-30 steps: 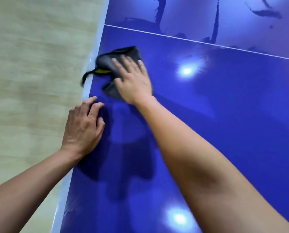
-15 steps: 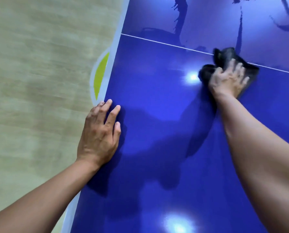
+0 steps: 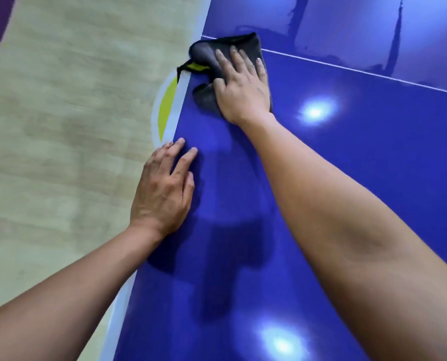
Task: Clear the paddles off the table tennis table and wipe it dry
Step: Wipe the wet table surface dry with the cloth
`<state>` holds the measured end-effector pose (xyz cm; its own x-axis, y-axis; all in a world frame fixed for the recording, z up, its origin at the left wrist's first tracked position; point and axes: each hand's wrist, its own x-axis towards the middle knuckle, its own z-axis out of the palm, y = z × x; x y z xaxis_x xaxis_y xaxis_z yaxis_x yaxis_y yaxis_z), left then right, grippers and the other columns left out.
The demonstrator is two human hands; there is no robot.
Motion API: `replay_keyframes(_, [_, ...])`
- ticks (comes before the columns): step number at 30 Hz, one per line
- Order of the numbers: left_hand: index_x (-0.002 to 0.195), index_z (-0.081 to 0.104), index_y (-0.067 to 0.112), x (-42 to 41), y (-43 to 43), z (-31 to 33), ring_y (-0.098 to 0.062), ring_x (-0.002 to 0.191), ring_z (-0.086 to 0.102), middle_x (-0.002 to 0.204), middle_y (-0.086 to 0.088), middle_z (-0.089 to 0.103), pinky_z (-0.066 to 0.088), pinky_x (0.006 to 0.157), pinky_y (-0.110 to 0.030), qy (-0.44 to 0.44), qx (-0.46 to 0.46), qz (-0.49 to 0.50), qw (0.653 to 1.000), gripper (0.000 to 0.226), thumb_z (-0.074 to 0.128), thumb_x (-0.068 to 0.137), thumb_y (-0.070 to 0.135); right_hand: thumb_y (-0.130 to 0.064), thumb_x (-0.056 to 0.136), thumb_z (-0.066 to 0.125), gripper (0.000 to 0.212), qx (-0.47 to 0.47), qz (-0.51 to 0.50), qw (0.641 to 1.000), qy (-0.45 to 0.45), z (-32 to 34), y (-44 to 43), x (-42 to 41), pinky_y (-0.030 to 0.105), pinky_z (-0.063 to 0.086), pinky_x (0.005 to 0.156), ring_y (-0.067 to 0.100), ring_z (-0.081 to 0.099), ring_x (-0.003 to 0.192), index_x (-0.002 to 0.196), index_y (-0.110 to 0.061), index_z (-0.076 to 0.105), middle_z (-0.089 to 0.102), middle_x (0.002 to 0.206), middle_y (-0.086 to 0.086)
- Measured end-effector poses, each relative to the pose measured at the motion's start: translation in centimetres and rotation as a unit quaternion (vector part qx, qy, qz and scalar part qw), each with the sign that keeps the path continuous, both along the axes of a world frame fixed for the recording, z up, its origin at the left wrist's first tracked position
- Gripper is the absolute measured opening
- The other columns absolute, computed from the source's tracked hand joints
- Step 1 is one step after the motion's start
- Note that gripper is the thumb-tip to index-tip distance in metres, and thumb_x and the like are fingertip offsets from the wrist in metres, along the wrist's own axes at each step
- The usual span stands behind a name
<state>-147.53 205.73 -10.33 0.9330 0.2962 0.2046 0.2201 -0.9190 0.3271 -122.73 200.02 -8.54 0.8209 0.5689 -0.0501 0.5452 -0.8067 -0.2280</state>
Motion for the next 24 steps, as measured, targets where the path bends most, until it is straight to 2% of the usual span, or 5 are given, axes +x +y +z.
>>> replay_keyframes(6, [0.142, 0.053, 0.008, 0.1, -0.2, 0.0, -0.038, 0.142, 0.04, 0.15, -0.018, 0.047, 0.03, 0.119, -0.05, -0.006, -0.011, 0.007, 1.0, 0.047, 0.037, 0.101, 0.023, -0.045, 0.095, 0.027, 0.068, -0.004, -0.316, 0.948, -0.025, 0.1, -22.0, 5.3, 0.048, 0.005, 0.127, 0.021, 0.018, 0.155, 0.16, -0.028, 0.027, 0.023, 0.168, 0.007])
replay_keyframes(10, [0.141, 0.054, 0.007, 0.0, 0.0, -0.2, -0.038, 0.142, 0.04, 0.149, -0.018, 0.047, 0.03, 0.119, -0.05, -0.014, -0.015, 0.012, 1.0, 0.047, 0.036, 0.101, 0.024, -0.046, 0.086, 0.022, 0.078, 0.008, -0.443, 0.896, -0.025, 0.4, -25.0, 5.3, 0.049, 0.005, 0.126, 0.025, 0.019, 0.155, 0.16, -0.022, 0.03, 0.023, 0.167, 0.012])
replay_keyframes(13, [0.141, 0.053, 0.007, -0.2, 0.1, -0.4, -0.038, 0.141, 0.041, 0.149, -0.019, 0.047, 0.03, 0.119, -0.048, -0.023, -0.023, 0.016, 0.999, 0.047, 0.037, 0.101, 0.023, -0.044, 0.095, 0.028, 0.068, 0.007, -0.375, 0.926, -0.033, 0.2, -18.7, 3.8, 0.049, 0.004, 0.126, 0.024, 0.017, 0.155, 0.16, -0.025, 0.029, 0.022, 0.167, 0.012])
replay_keyframes(20, [0.133, 0.052, 0.001, -1.7, 0.1, 1.4, -0.035, 0.118, 0.049, 0.135, -0.02, 0.048, 0.038, 0.107, -0.04, -0.078, -0.096, 0.059, 0.991, 0.04, 0.045, 0.097, 0.017, -0.042, 0.1, 0.031, 0.062, 0.016, 0.002, 0.999, -0.036, -0.8, 1.6, -7.6, 0.044, -0.002, 0.127, 0.015, 0.009, 0.157, 0.161, -0.035, 0.023, 0.015, 0.17, 0.002])
replay_keyframes(24, [0.131, 0.054, 0.005, -7.1, -0.5, 2.4, -0.033, 0.113, 0.05, 0.129, -0.017, 0.051, 0.039, 0.104, -0.04, -0.053, -0.101, 0.082, 0.99, 0.04, 0.043, 0.093, 0.012, -0.041, 0.1, 0.027, 0.062, 0.004, 0.018, 1.0, -0.01, -0.2, 0.9, -8.9, 0.044, -0.002, 0.127, 0.015, 0.006, 0.157, 0.161, -0.036, 0.021, 0.014, 0.17, 0.001])
